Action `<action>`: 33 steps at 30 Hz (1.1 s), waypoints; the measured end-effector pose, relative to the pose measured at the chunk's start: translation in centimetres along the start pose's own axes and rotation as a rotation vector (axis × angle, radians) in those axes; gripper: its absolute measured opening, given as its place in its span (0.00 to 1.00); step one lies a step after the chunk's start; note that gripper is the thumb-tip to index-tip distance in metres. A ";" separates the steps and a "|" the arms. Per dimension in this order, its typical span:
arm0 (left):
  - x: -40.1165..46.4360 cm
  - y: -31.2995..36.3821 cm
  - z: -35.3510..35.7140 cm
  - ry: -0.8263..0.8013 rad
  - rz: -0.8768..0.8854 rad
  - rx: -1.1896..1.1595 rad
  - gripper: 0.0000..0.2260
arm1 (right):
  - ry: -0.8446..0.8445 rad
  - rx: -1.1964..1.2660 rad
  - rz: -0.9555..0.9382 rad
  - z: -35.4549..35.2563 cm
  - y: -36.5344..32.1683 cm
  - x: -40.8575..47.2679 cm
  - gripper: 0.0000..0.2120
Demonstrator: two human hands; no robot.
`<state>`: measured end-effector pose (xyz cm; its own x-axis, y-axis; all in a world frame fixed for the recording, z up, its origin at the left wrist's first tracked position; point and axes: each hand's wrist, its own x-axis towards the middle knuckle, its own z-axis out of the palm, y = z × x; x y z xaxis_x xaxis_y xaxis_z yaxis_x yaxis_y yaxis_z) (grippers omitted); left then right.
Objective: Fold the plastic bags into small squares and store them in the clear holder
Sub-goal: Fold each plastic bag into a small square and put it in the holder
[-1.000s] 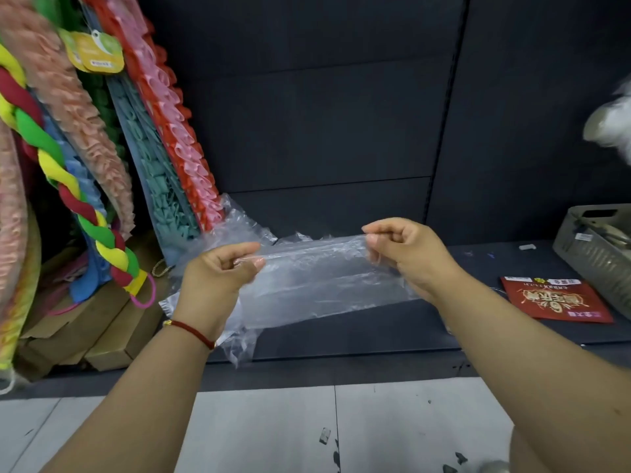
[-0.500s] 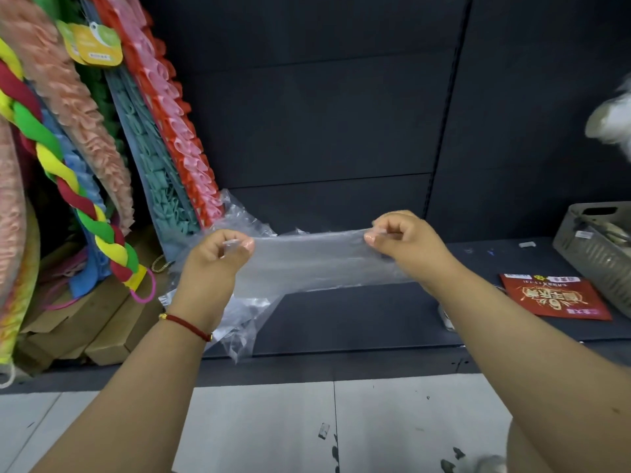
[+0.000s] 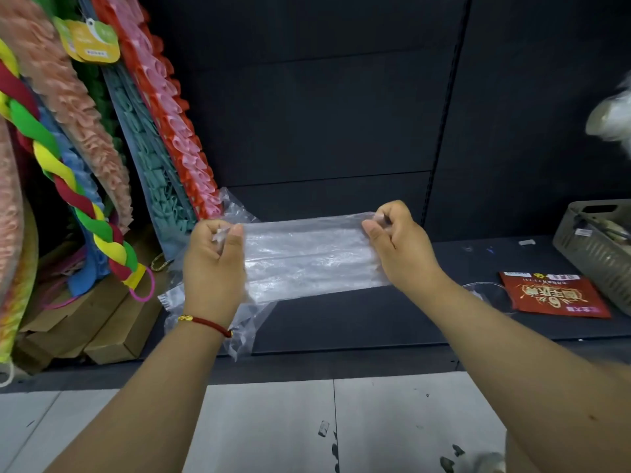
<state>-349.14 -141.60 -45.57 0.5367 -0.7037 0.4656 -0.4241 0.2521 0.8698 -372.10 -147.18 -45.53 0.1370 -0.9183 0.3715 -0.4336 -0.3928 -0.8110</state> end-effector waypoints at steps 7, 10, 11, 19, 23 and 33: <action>0.3 0.0 -1.0 -0.269 -0.283 -0.211 0.23 | -0.031 0.081 0.182 -0.3 0.2 0.4 0.22; 0.1 0.2 -1.3 -0.301 -0.279 -0.174 0.09 | -0.044 0.130 0.220 -0.6 0.1 0.5 0.25; 0.2 -0.1 -1.3 -0.278 -0.291 -0.164 0.08 | -0.066 0.169 0.229 -0.8 0.0 0.5 0.23; 0.7 -0.3 -1.9 -0.283 -0.338 -0.167 0.08 | -0.303 0.302 0.173 -1.3 0.4 0.5 0.14; 0.9 -0.2 -2.3 -0.336 -0.304 -0.111 0.12 | -0.235 0.293 0.181 -1.5 0.8 0.6 0.15; 0.9 0.4 -2.4 -0.289 -0.127 0.224 0.09 | -0.136 0.123 0.170 -0.8 1.0 0.3 0.12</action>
<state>-347.10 -140.55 -44.43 0.3808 -0.8865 0.2630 -0.5332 0.0218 0.8457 -373.22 -147.76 -45.85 0.1933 -0.9667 0.1676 -0.3501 -0.2275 -0.9087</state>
